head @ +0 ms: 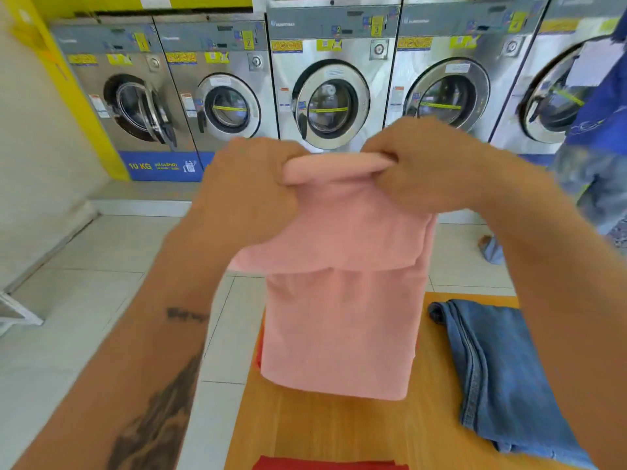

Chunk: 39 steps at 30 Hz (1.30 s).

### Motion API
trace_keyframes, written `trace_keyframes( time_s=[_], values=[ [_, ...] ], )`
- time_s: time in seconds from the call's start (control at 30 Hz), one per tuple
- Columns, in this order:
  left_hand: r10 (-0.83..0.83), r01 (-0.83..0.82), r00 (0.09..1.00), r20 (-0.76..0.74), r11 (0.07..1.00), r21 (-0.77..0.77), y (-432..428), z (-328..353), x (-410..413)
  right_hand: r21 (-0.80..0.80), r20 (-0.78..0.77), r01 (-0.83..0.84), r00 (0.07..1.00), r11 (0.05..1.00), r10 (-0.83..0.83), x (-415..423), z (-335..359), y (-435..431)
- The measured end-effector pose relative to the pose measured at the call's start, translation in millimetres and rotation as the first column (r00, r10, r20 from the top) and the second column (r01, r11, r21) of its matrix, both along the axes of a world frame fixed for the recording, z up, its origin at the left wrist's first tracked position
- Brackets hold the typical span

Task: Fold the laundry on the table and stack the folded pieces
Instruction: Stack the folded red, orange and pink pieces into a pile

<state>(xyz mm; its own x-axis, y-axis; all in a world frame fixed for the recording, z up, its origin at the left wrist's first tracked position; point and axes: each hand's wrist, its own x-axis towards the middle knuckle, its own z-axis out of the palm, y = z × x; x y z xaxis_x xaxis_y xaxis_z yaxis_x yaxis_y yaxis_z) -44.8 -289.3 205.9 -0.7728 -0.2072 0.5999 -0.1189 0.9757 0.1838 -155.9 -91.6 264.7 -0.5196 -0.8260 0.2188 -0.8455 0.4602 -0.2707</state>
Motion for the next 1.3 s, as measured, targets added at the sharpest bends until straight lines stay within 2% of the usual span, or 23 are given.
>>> trace_keyframes(
  time_s=[0.03,0.1,0.2,0.23,0.3,0.4,0.47,0.57,0.7,0.83,0.9,1.03,1.13,1.2,1.3],
  values=[
    [0.021,-0.024,0.997,0.069,0.998,0.051,4.3,-10.1,-6.1,0.085,0.033,0.032,0.999,0.996,-0.035,-9.4,-23.2,-8.4],
    [0.042,-0.069,0.964,0.263,0.993,0.094,13.5,-49.6,-16.3,0.159,0.071,0.126,0.988,0.979,-0.139,-21.2,-74.0,-21.8],
    [0.027,-0.052,0.934,0.357,0.997,0.059,23.2,-120.2,-24.2,0.123,-0.009,0.235,0.972,0.964,-0.235,-26.5,-149.0,-18.9],
    [0.023,-0.036,0.921,0.389,0.999,0.028,24.7,-142.0,-25.0,0.137,-0.026,0.215,0.977,0.967,-0.214,-26.5,-174.1,-14.5],
    [0.046,-0.008,0.853,0.520,0.997,-0.075,30.4,-184.8,-20.9,0.308,-0.024,0.109,0.994,0.945,-0.107,-22.3,-220.9,-2.0],
    [0.033,0.064,0.725,0.688,0.991,-0.116,41.2,-231.9,-5.5,0.541,0.098,0.023,0.991,0.841,-0.090,-6.4,-277.5,22.8],
    [0.008,0.047,0.715,0.699,0.997,-0.059,43.7,-247.6,0.5,0.568,0.151,0.019,0.980,0.823,-0.127,1.9,-300.2,32.5],
    [-0.014,0.010,0.709,0.705,1.000,0.009,44.7,-257.0,3.9,0.603,0.149,0.046,0.974,0.796,-0.169,10.5,-304.8,31.8],
    [-0.060,-0.014,0.666,0.744,0.996,0.093,44.6,-262.7,12.4,0.632,0.065,0.095,0.982,0.769,-0.175,22.1,-303.4,26.1],
    [-0.072,-0.051,0.630,0.773,0.990,0.134,50.5,-246.7,13.7,0.636,0.140,0.065,0.970,0.769,-0.198,24.7,-284.2,22.1],
    [-0.105,-0.069,0.679,0.727,0.976,0.206,56.8,-235.2,21.8,0.587,0.209,0.040,0.957,0.808,-0.199,28.6,-268.4,21.0],
    [-0.115,-0.118,0.920,0.375,0.830,0.545,71.0,-226.0,81.9,0.274,0.401,0.048,0.902,0.961,-0.160,56.9,-253.9,40.7],
    [-0.031,-0.146,0.960,0.279,0.794,0.590,80.8,-229.8,143.7,0.107,0.536,0.109,0.831,0.988,-0.150,85.1,-253.8,67.7],
    [0.018,-0.242,0.934,0.358,0.767,0.594,87.4,-242.1,180.8,0.150,0.566,0.140,0.799,0.979,-0.201,103.3,-261.3,87.2],
    [-0.028,-0.399,0.811,0.585,0.704,0.588,97.9,-262.6,221.5,0.413,0.580,0.120,0.730,0.903,-0.362,132.5,-280.0,110.4]
  ],
)
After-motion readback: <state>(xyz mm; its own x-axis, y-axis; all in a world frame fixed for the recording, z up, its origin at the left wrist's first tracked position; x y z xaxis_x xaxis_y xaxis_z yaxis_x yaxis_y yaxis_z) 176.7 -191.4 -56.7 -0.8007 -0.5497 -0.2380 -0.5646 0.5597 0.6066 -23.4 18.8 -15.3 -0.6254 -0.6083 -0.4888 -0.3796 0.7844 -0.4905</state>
